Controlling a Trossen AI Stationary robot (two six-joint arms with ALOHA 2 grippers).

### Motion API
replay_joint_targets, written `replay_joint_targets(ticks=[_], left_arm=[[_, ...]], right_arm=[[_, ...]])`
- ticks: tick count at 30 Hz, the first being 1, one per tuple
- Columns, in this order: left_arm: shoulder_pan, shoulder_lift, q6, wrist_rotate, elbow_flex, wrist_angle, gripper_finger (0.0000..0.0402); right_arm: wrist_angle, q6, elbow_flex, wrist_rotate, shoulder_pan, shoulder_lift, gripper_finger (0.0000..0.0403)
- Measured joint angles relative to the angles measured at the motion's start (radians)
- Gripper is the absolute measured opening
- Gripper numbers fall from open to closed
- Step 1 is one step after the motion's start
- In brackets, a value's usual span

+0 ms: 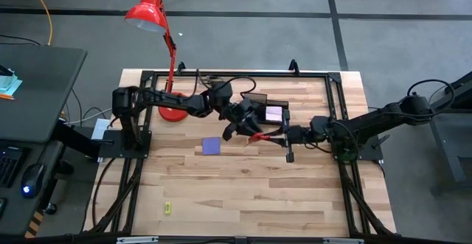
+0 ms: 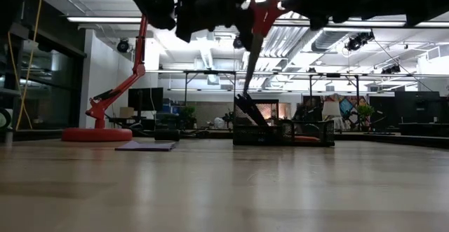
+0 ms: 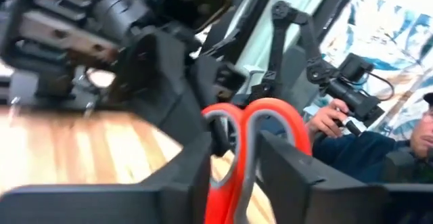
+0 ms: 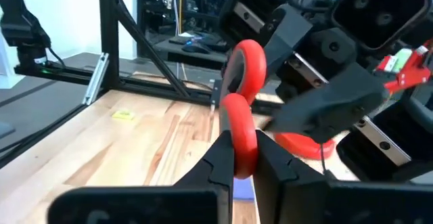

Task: Pick and place office supplies into organizer
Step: Put the red scissor into the black desk organizer

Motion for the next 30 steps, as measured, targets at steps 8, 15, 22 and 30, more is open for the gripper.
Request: replay_joint_targets(ticks=[8,15,22,30], left_arm=[[0.121,-0.002,0.0,0.026,0.0,-0.076,0.0208],[0.196,-0.002,-0.001,0.057,0.0,-0.083,0.0238],[0.187,-0.037,0.02,0.043,-0.042,-0.082,0.0225],[0.146,-0.172,0.116,-0.183,-0.236,-0.026,0.02]], right_arm=[[-0.02,0.017,0.0,-0.03,0.004,0.0,0.0024],[-0.019,0.026,0.0,0.026,0.003,0.0,0.0012],[-0.023,0.037,0.0,0.186,0.002,-0.001,0.0031],[-0.024,0.034,0.0,0.216,0.002,-0.049,0.0014]])
